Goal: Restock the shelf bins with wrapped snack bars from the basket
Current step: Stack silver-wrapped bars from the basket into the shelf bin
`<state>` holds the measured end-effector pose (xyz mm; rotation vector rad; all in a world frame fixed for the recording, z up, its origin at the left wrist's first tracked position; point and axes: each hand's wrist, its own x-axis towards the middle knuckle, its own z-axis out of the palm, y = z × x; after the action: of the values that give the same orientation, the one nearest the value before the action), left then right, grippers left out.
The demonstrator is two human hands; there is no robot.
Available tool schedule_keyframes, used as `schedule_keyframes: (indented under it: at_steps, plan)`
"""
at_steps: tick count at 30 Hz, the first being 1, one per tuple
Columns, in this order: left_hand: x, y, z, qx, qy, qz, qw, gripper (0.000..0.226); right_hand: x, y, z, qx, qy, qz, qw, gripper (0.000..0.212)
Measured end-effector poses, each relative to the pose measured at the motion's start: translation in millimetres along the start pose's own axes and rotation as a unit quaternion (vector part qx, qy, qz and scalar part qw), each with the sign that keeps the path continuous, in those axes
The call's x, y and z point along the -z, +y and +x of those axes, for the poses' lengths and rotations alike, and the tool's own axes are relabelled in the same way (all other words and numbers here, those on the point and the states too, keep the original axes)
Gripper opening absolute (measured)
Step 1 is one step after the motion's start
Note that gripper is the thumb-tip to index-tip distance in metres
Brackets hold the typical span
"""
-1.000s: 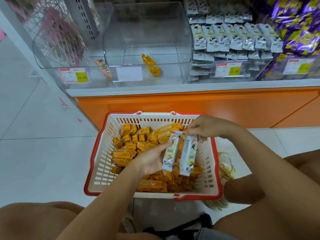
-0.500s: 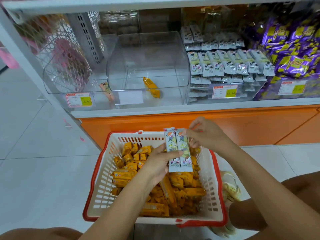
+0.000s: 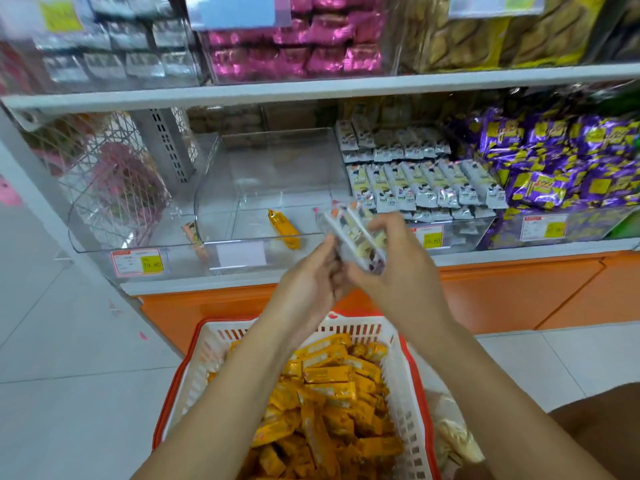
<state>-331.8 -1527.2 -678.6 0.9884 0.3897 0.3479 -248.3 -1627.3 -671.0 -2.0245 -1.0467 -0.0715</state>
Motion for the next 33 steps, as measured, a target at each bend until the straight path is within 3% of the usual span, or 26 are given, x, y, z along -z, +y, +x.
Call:
schedule_keyframes:
  at_steps: [2, 6, 11, 15, 17, 21, 26, 31, 33]
  plan:
    - [-9.9, 15.4, 15.7, -0.039, 0.048, 0.121, 0.991, 0.033, 17.8, 5.8, 24.1, -0.008, 0.042, -0.004, 0.999, 0.043]
    - [-17.9, 38.2, 55.9, -0.111, 0.11, 0.36, 0.92, 0.032, 42.8, 30.6, 82.9, -0.078, 0.084, -0.039, 0.993, 0.043]
    - [-23.2, 62.8, 106.0, -0.126, 0.1, 0.489, 0.857, 0.047, 43.3, 62.2, 161.1, -0.174, 0.072, -0.072, 0.979, 0.047]
    - [-26.5, 74.1, 135.1, -0.105, 0.103, 0.5, 0.854, 0.053, 28.5, 77.0, 206.7, -0.216, 0.063, -0.085, 0.971, 0.065]
    - [-25.2, 78.8, 148.1, -0.089, 0.106, 0.478, 0.867, 0.055, 20.7, 78.7, 222.6, -0.229, 0.054, -0.091, 0.968, 0.063]
    - [-18.1, 85.0, 171.6, -0.07, 0.122, 0.489, 0.861, 0.055, 9.5, 75.4, 242.2, -0.211, 0.029, -0.137, 0.968, 0.057]
    - [-16.2, 82.0, 189.0, -0.084, 0.109, 0.479, 0.867, 0.051, -6.4, 73.1, 260.8, -0.225, 0.039, -0.13, 0.965, 0.073]
    - [-14.8, 75.7, 197.2, -0.103, 0.092, 0.469, 0.872, 0.056, -18.0, 78.9, 269.7, -0.207, 0.003, -0.079, 0.975, 0.038]
    - [-12.4, 74.0, 200.9, -0.104, 0.089, 0.468, 0.873, 0.057, -15.3, 79.8, 269.4, -0.21, -0.021, -0.079, 0.974, 0.033]
